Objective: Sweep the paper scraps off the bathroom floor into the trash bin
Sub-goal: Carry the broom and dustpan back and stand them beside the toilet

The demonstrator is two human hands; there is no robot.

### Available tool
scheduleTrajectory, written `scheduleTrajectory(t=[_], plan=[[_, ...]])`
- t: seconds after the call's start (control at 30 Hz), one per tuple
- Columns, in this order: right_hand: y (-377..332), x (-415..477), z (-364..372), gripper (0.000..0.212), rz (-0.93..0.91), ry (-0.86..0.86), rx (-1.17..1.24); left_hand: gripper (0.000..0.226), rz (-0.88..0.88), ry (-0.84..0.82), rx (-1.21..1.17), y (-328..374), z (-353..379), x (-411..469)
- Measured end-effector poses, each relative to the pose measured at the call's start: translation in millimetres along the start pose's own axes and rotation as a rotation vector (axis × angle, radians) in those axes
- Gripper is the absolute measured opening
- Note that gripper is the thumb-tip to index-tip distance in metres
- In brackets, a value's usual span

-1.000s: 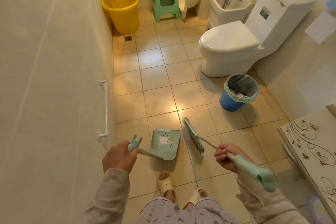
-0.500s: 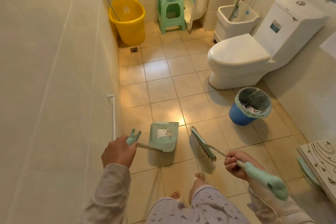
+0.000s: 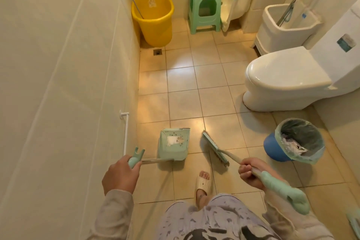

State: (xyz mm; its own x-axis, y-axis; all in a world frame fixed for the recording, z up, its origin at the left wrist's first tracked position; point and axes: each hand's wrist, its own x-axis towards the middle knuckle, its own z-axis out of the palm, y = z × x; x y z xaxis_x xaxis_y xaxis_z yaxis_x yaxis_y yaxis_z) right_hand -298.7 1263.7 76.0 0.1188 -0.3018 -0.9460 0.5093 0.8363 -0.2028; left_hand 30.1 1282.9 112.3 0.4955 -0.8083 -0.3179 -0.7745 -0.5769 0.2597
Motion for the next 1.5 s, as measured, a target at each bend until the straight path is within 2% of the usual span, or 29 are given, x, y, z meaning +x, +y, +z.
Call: scheduleTrajectory(t=[0.23, 0.5, 0.77, 0.97, 1.3, 1.5], plan=[[-107, 25, 58, 0.021, -0.020, -0.066, -0.079, 0.024, -0.098, 0.023, -0.013, 58, -10, 70], [-206, 75, 129, 0.021, -0.004, -0.084, -0.034, 0.027, 0.003, 0.029, 0.021, 138, -24, 194], [-278, 94, 169, 0.029, -0.042, 0.016, 0.084, 0.029, 0.230, -0.014, 0.088, 240, -52, 333], [-332, 107, 186, 0.027, -0.052, 0.064, 0.171, 0.029, 0.342, 0.006, 0.046, 319, -64, 411], [-481, 157, 220, 0.033, -0.078, 0.089, 0.217, 0.030, 0.279, -0.045, 0.091, 434, -57, 515], [-593, 173, 246, 0.032, -0.134, 0.033, 0.301, 0.031, 0.325, -0.060, 0.176, 519, -59, 582]])
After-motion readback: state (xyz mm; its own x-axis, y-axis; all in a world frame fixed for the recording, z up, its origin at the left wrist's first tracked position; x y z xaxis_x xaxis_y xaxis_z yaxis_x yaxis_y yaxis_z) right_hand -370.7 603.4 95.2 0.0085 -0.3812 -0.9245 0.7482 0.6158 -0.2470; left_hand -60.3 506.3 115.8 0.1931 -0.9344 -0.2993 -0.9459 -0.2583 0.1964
